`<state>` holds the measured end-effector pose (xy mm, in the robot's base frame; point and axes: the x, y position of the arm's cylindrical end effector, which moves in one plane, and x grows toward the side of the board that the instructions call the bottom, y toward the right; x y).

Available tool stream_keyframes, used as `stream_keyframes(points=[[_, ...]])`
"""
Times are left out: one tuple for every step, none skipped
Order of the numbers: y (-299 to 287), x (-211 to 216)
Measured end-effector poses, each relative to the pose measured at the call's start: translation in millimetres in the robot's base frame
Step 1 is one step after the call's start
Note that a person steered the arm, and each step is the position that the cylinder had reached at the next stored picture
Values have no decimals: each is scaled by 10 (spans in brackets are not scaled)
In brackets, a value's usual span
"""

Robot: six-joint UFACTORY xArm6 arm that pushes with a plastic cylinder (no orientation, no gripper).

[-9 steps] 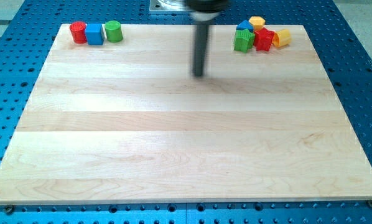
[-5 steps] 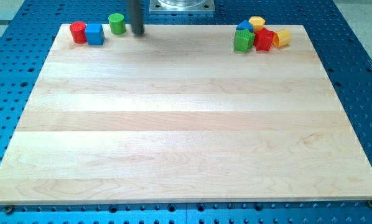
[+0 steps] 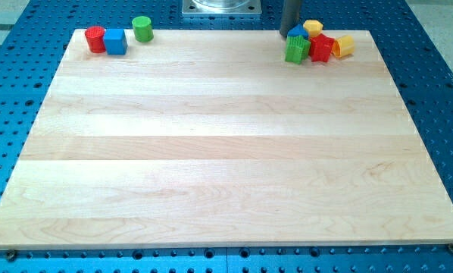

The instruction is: Adjust the group of blocks at the top right side of the board

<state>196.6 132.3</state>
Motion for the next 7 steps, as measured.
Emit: stream_keyframes(points=[[60, 88], [24, 381], [-193, 502], [-138, 235], [-120, -47], [-42, -48], [392, -38]])
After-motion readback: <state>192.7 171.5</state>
